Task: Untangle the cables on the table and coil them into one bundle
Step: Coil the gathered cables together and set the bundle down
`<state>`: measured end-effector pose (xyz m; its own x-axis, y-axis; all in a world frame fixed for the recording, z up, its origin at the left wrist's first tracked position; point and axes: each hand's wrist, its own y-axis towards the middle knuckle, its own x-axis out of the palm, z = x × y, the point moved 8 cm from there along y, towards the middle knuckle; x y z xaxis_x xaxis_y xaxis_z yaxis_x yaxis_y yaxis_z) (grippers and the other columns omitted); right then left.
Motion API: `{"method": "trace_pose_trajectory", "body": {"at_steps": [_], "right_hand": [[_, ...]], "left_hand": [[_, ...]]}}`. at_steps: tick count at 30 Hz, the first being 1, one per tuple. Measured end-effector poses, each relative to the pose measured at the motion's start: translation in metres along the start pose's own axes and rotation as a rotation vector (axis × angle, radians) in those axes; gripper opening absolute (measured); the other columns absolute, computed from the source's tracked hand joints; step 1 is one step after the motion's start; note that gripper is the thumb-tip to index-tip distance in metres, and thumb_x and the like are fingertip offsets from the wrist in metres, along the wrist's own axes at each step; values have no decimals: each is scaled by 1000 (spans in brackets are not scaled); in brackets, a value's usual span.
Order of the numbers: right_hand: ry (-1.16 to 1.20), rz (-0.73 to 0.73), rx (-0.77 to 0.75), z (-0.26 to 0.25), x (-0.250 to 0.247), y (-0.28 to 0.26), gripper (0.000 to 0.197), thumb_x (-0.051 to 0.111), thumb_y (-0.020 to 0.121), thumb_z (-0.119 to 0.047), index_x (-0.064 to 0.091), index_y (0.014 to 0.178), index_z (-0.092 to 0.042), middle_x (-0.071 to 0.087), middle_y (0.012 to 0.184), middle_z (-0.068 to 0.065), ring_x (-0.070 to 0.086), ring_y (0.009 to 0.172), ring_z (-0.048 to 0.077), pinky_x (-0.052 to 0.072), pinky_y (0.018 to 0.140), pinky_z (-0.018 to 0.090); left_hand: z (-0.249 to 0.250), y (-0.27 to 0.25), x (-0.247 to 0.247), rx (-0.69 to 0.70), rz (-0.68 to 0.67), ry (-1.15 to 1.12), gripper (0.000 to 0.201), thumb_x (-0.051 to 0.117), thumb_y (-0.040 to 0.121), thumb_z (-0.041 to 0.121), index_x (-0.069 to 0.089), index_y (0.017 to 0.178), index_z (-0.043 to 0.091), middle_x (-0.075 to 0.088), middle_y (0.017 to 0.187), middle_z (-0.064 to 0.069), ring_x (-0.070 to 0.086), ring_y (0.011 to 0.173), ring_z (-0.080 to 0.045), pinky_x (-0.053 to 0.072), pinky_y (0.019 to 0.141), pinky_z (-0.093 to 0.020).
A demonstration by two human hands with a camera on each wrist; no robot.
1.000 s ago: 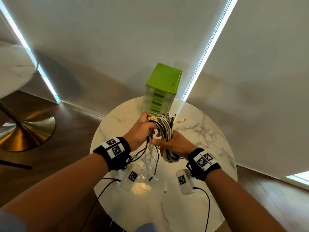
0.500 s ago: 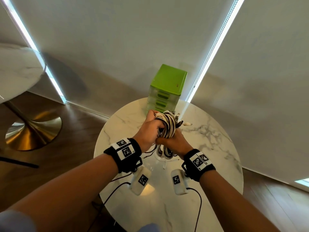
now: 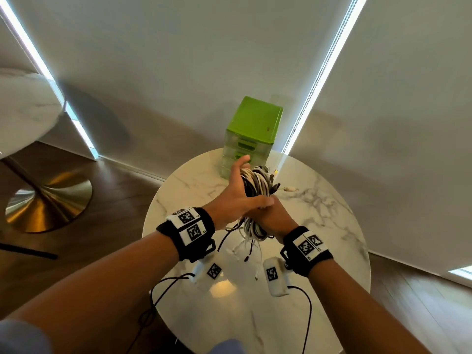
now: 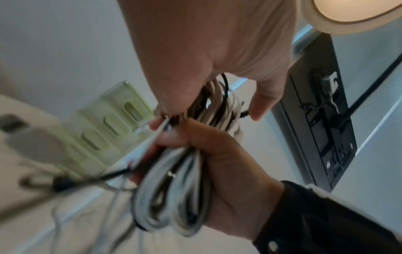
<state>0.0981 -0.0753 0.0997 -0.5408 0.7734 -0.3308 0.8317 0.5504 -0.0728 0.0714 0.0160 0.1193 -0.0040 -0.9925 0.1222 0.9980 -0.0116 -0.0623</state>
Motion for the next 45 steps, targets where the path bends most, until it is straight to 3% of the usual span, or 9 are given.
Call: {"method": "trace_pose_trajectory", "body": {"at_steps": [8,15,19,23,27,29,34,38,45], "right_hand": [[227,-138,22,-12,13,-7,53,64,85,13,62,121,-25,71,115,15,70,108,28,59,91,46],[230,-117,83,-10,15,-4,35,69,86,5,67,115,-16,76,98,9,73,94,29,61,84,42],[188,119,154,3,-9,3,9,71,89,-8,70,96,-2,73,76,12,72,70,26,59,69,42],[260,331,129,9,-38,6,9,74,87,-8,69,80,-7,73,74,14,72,82,43,59,81,60],[344,393,94,-4,-42,11,6,74,89,-10,70,84,-10,76,79,10,75,89,32,60,86,54],[431,344,72,-15,-31,13,4,71,91,-6,68,89,-6,75,79,9,75,93,31,60,86,50],[571,178,40,-37,1,5,3,67,90,2,66,90,-1,65,70,14,66,73,32,59,74,45],[557,155,54,-43,12,-1,4,65,90,3,65,91,0,62,67,15,65,65,29,58,68,40],[582,152,226,-22,20,-7,5,63,90,1,63,86,-1,63,69,14,64,64,27,55,63,36]], "left_hand": [[-1,0,-5,17,118,-18,73,83,83,10,31,133,20,58,128,-8,64,116,-15,54,103,-41],[1,6,-13,-10,111,-7,72,81,84,5,32,135,20,52,135,-10,57,124,-22,51,104,-39],[1,7,-23,13,62,-5,85,82,76,31,25,139,35,28,159,1,31,145,-11,32,118,-33],[-9,-16,-44,9,158,37,15,58,101,33,53,104,20,58,99,-2,54,90,-12,46,86,-31],[-64,-48,-2,-416,-251,-25,84,12,98,71,67,106,7,75,95,-10,69,85,-23,51,77,-32],[-83,-49,10,-547,-217,-178,100,2,90,79,60,126,6,76,108,-14,71,98,-27,53,85,-33],[-59,-22,-2,-345,104,-615,63,29,105,59,65,132,16,72,125,-10,66,118,-26,47,106,-40],[-45,-14,-28,-309,287,-705,39,50,101,14,65,66,7,56,55,-6,60,51,-16,55,56,-27],[-51,-9,-50,-294,450,-707,7,51,101,10,54,97,5,38,62,-2,36,49,-14,37,39,-24]]}}
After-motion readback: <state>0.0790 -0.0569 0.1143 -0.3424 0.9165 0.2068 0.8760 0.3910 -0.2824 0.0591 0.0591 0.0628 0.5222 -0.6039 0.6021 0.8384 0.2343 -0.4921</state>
